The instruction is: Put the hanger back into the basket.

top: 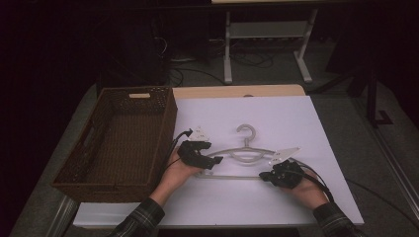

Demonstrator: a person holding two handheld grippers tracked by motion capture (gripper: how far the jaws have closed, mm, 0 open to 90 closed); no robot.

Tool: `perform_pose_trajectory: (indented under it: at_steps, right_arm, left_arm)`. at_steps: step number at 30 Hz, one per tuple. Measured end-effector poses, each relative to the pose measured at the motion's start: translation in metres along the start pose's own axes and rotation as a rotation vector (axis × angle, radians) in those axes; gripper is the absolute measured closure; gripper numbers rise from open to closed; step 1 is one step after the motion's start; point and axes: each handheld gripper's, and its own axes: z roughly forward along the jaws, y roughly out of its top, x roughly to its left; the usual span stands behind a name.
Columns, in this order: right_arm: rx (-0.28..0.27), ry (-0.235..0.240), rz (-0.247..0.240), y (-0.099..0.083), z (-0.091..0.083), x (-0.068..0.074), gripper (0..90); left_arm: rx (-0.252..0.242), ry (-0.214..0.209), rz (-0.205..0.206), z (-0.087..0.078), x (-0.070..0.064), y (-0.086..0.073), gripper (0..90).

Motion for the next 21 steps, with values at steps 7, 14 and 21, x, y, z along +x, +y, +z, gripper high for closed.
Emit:
perform_pose_trajectory:
  at_steps: [7, 14, 21]
  right_arm:
    - [-0.003, 0.001, 0.001, 0.0, 0.0, 0.0, 90.0]
    - [-0.002, 0.004, 0.004, 0.0, 0.0, -0.001, 90.0]
    - [-0.003, 0.006, 0.006, -0.001, 0.0, -0.001, 90.0]
  left_arm:
    - [0.091, -0.001, 0.066, 0.022, 0.009, 0.004, 42.7]
    - [0.157, -0.008, 0.13, 0.038, 0.013, 0.008, 55.1]
    - [0.172, -0.022, 0.149, 0.043, 0.014, 0.01, 65.6]
